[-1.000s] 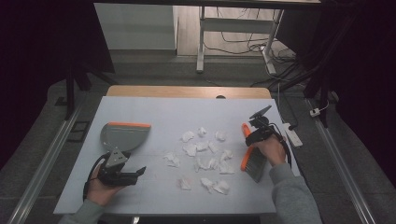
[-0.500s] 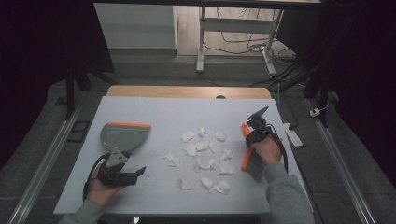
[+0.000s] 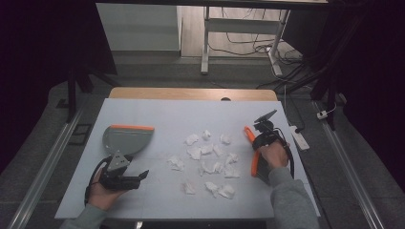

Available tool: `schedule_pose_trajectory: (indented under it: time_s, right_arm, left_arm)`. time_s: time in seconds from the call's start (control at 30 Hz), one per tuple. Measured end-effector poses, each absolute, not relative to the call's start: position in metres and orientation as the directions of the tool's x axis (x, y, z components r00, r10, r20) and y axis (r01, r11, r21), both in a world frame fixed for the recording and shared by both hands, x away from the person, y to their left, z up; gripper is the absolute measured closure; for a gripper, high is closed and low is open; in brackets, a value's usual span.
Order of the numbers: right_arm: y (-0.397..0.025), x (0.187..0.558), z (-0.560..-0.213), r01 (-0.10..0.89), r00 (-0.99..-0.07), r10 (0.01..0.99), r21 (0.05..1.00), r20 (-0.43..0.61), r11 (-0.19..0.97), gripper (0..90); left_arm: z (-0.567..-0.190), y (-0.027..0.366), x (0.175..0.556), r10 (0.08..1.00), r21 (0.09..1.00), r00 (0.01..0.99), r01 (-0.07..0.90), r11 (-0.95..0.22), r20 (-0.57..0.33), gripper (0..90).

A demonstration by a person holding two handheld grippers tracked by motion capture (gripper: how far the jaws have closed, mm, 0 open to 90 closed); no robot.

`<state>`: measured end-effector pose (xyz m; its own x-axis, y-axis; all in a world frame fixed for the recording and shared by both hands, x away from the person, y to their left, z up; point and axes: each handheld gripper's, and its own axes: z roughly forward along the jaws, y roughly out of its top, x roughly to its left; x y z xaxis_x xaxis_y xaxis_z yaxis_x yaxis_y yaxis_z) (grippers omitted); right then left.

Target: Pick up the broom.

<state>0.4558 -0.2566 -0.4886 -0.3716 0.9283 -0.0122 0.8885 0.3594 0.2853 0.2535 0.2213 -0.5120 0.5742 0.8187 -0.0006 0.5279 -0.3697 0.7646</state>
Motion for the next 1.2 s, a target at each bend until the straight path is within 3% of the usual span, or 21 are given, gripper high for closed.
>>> schedule_pose_trajectory:
  time_s: [0.17,0.7,1.2]
  right_arm:
    - [-0.265,0.451,-0.482,0.869,-0.409,0.912,0.317,0.034,0.378,71.1]
    - [-0.310,0.406,-0.430,0.751,-0.492,0.848,0.588,0.195,0.300,71.1]
    - [-0.286,0.387,-0.415,0.670,-0.572,0.758,0.712,0.314,0.210,71.0]
  left_arm:
    - [-0.512,0.222,0.254,0.820,0.763,0.572,0.531,-0.369,-0.001,21.0]
    - [-0.513,0.221,0.256,0.823,0.765,0.568,0.534,-0.359,-0.010,21.1]
    - [-0.506,0.206,0.261,0.815,0.774,0.579,0.518,-0.364,-0.004,21.4]
